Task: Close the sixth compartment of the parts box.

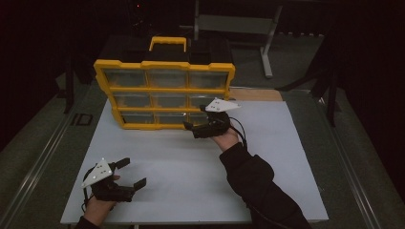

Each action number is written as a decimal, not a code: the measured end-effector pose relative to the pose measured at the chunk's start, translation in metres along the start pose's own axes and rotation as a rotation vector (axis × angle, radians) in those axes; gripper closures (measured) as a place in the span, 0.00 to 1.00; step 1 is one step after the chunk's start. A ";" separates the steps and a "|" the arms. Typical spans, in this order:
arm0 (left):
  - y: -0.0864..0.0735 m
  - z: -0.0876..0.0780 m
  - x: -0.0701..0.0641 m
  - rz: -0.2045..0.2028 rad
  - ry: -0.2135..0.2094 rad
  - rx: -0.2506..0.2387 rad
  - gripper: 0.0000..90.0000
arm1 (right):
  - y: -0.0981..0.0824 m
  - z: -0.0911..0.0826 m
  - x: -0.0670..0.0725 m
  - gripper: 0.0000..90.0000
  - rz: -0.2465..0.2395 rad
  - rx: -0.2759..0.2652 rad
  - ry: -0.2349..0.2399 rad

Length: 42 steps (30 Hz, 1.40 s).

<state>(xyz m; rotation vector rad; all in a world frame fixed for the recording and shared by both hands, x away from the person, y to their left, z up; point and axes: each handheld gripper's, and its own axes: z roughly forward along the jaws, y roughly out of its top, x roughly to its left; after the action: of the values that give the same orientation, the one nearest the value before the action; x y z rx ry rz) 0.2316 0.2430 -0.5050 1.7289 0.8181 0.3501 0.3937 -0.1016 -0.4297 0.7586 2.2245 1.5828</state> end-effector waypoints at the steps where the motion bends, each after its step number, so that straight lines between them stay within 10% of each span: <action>1: 0.000 0.000 0.000 0.000 0.001 0.001 0.00 | -0.001 -0.001 0.000 0.10 -0.010 0.003 0.007; 14: 0.000 0.000 0.000 0.003 0.000 0.005 0.00 | -0.009 -0.014 0.002 0.10 -0.057 -0.013 0.139; 42: 0.000 0.000 -0.001 0.004 -0.002 0.004 0.00 | -0.035 -0.076 -0.001 0.10 -0.057 -0.010 0.118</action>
<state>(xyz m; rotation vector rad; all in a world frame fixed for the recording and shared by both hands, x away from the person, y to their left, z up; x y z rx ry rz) 0.2312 0.2422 -0.5047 1.7342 0.8146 0.3504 0.3455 -0.1700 -0.4367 0.6084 2.2963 1.6498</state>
